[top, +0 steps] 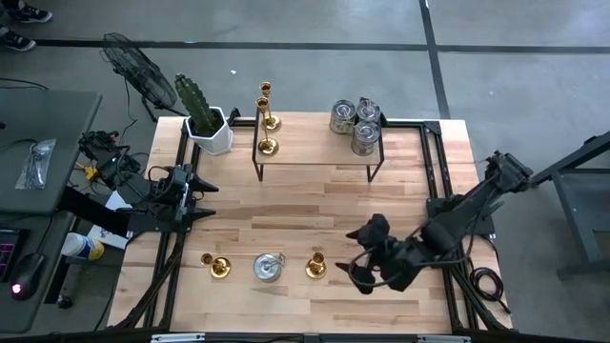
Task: Pick & Place candle stick holders
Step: Put the gold candle holder on the shelf
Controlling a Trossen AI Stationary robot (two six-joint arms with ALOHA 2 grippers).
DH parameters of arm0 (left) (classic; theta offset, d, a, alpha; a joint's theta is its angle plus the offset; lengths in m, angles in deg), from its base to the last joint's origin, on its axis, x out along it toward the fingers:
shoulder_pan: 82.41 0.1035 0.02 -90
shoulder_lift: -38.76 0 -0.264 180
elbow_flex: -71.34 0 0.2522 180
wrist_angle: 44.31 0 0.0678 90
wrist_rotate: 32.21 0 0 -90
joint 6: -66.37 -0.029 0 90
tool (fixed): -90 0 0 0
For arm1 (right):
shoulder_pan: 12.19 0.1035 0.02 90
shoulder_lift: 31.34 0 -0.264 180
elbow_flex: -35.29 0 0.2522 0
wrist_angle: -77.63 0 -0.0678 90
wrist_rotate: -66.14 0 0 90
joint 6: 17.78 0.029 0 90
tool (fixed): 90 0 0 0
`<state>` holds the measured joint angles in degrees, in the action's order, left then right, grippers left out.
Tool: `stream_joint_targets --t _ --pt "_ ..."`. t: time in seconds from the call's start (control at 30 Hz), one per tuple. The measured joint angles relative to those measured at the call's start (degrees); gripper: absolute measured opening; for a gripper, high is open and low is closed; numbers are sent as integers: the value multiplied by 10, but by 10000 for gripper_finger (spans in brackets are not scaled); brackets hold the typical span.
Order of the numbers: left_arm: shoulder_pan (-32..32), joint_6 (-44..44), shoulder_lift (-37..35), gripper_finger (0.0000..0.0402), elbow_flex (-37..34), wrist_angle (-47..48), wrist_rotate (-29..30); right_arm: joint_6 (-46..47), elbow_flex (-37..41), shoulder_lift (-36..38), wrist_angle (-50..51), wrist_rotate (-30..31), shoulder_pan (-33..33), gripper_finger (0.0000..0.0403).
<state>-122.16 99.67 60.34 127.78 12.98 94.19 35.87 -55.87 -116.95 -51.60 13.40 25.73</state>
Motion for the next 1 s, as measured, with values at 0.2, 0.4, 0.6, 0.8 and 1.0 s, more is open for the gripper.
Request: stream_joint_targets --t 0.2,0.4,0.6,0.8,1.0 --pt "0 0 0 342 0 0 0 4 88 0 -80 -3 0 397" --pt "0 0 0 342 0 0 0 3 140 0 -130 0 0 397" --pt "0 0 0 342 0 0 0 -31 181 -29 -197 -8 -2 397" --pt "0 0 0 342 0 0 0 -52 184 -91 -278 -12 -15 390" --pt "0 0 0 342 0 0 0 -87 184 -136 -387 -10 -32 363"
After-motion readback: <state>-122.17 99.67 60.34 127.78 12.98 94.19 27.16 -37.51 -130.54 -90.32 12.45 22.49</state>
